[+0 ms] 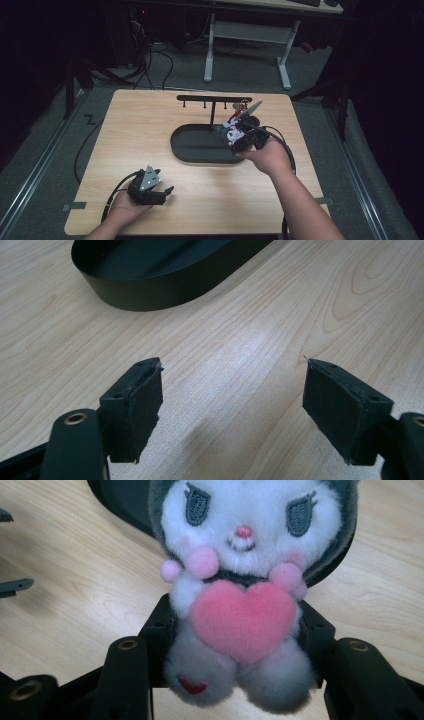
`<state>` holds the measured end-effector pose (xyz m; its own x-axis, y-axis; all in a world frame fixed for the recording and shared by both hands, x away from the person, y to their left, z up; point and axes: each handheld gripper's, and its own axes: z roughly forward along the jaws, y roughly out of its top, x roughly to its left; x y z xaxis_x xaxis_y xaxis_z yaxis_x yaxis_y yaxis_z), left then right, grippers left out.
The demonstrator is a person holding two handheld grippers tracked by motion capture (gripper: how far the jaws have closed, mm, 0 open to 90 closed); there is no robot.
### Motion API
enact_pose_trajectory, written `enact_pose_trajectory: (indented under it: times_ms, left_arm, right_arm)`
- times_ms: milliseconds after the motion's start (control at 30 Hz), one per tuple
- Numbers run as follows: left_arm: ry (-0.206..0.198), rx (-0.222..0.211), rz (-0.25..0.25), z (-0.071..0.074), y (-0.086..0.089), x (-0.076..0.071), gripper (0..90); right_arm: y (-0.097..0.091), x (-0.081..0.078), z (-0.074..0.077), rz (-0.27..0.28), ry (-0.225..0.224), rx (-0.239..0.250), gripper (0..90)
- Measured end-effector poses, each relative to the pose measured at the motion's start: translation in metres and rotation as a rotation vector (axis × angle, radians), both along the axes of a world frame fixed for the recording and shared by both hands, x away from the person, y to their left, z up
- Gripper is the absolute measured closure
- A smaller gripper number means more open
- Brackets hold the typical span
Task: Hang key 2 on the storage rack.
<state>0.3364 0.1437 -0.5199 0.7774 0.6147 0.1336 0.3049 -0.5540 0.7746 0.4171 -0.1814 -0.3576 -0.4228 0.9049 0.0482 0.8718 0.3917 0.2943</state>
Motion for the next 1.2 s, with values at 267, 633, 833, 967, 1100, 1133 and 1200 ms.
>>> enact_pose_trajectory:
  times_ms: [267,633,833,967,1100,1133,1200]
  left_arm:
    - [0.003,0.001,0.000,0.000,0.001,0.000,24.3]
    - [0.004,-0.006,0.002,0.002,0.003,0.000,24.3]
    - [0.004,-0.012,0.008,0.002,0.006,0.000,24.3]
    - [0.007,-0.011,0.010,0.003,0.008,0.000,24.3]
    - [0.004,-0.015,0.013,0.003,0.009,0.000,24.3]
    - [0.006,-0.013,0.013,0.003,0.009,0.000,24.3]
    - [0.006,-0.013,0.013,0.003,0.009,0.001,24.3]
  right_arm:
    - [0.009,0.013,0.013,-0.006,-0.020,-0.012,49.0]
    - [0.034,0.027,0.016,0.047,-0.011,-0.010,49.0]
    - [0.044,0.039,0.014,0.070,-0.015,-0.020,49.0]
    - [0.051,0.044,0.014,0.079,-0.018,-0.036,49.0]
    - [0.053,0.049,0.014,0.081,-0.019,-0.042,49.0]
    - [0.054,0.049,0.014,0.083,-0.019,-0.048,49.0]
    - [0.054,0.050,0.014,0.081,-0.022,-0.055,49.0]
